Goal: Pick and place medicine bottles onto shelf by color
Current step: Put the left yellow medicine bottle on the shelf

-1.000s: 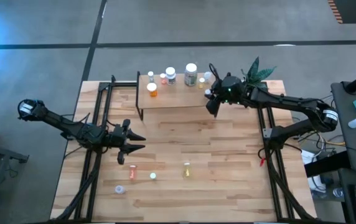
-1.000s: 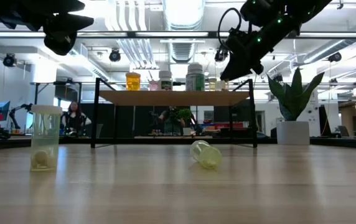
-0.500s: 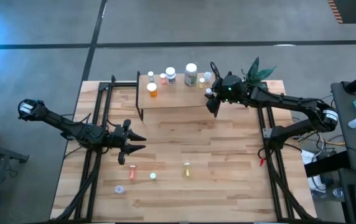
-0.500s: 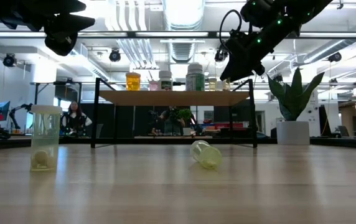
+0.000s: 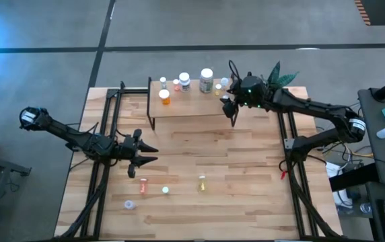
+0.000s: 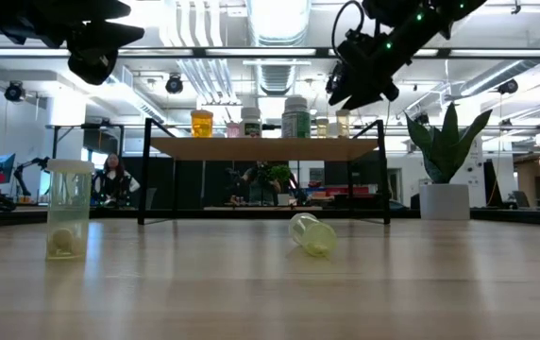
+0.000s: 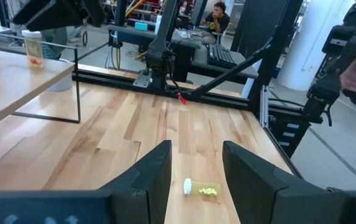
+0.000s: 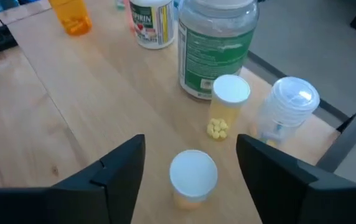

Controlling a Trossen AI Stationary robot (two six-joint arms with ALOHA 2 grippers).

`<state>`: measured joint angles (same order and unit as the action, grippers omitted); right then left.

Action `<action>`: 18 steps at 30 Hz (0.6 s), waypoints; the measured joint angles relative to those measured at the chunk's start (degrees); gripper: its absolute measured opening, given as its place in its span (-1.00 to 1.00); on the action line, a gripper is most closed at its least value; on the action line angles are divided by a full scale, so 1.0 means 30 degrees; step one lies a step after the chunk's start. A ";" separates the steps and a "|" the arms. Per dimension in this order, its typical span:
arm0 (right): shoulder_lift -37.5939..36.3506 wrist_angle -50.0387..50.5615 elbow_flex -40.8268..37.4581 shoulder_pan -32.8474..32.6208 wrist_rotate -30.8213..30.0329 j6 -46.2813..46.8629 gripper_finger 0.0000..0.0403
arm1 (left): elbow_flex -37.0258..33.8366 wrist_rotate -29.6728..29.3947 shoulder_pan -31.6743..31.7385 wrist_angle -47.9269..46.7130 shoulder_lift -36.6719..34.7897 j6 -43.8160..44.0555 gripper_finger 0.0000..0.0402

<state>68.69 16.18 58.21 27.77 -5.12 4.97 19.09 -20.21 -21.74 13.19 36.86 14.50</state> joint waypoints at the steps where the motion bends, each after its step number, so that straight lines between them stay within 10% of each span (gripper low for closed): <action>1: 0.0000 0.0429 0.0225 0.0000 -0.0108 -0.0007 0.23 | 0.0000 0.0000 0.0000 0.0000 0.0019 0.0003 -0.37; 18: -0.2966 0.1791 0.1438 -0.2409 -0.0997 -0.0361 0.25 | 0.0000 -0.0007 -0.0007 0.0043 0.0038 -0.0073 -0.37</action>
<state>59.79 21.55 62.52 20.54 -8.11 3.88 19.09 -20.23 -21.76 13.32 36.97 14.28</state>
